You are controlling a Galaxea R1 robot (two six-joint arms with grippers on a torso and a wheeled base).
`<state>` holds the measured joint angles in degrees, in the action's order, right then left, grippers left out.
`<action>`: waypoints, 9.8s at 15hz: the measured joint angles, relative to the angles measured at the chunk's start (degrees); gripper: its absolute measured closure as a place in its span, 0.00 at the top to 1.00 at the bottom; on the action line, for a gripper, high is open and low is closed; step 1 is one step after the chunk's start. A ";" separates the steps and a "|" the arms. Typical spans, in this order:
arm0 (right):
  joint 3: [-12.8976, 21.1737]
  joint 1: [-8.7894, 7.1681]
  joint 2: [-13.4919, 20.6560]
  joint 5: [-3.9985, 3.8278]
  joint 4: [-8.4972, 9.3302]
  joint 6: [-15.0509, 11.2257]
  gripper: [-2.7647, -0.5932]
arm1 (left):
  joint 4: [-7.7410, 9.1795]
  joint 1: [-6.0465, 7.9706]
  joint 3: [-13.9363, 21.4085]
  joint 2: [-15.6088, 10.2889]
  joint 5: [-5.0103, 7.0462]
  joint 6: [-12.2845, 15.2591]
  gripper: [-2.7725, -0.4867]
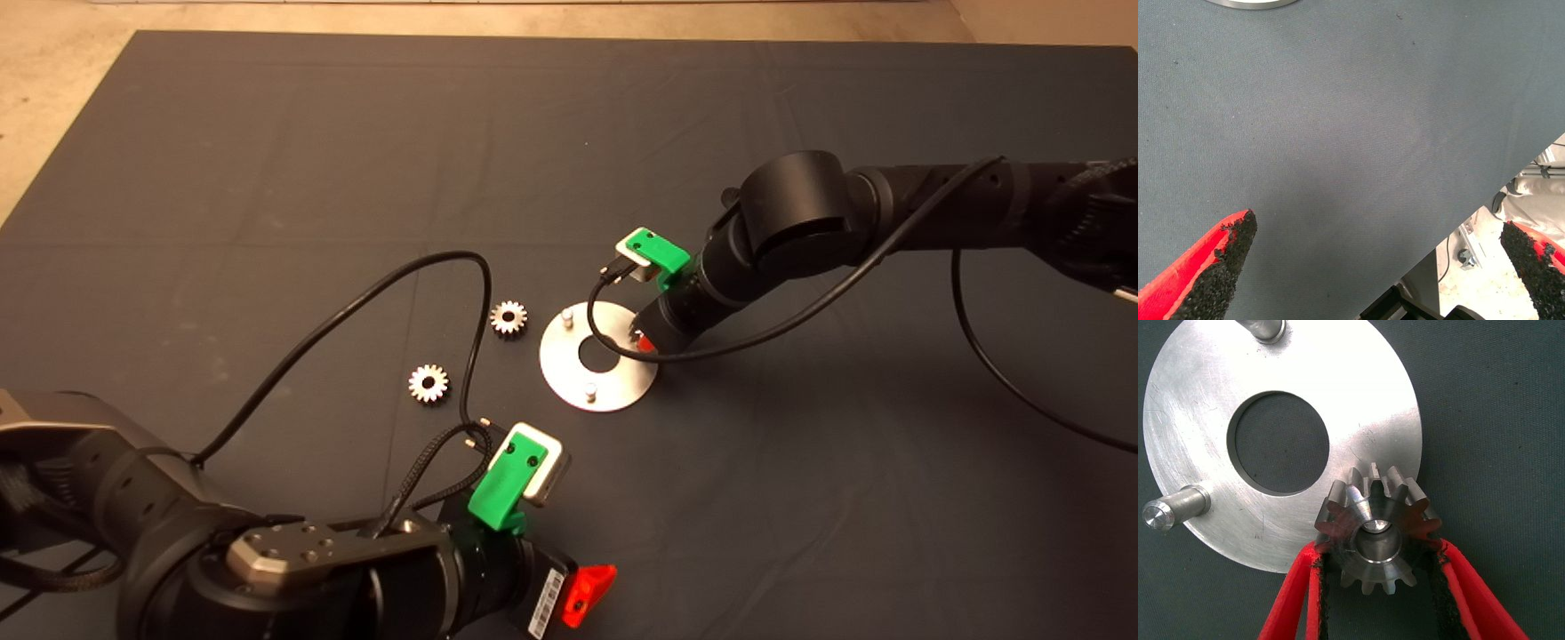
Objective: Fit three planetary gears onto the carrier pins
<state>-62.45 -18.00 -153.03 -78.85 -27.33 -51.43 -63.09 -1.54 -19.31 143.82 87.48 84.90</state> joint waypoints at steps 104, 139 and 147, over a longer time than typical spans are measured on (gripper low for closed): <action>38.75 6.04 37.62 5.42 -0.28 0.78 0.73 | -4.61 7.90 -13.15 -18.10 -2.83 -16.07 0.94; 38.75 6.04 37.84 5.36 -0.26 0.80 0.73 | -14.83 3.50 -11.64 -17.34 -7.70 -18.51 0.94; 38.75 6.04 37.82 5.34 -0.28 0.85 0.73 | -17.51 1.02 -13.67 -17.31 -9.52 -18.51 0.94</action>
<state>-23.70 -11.96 -115.21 -73.51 -27.61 -50.58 -80.59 -0.51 -32.98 126.51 77.96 66.39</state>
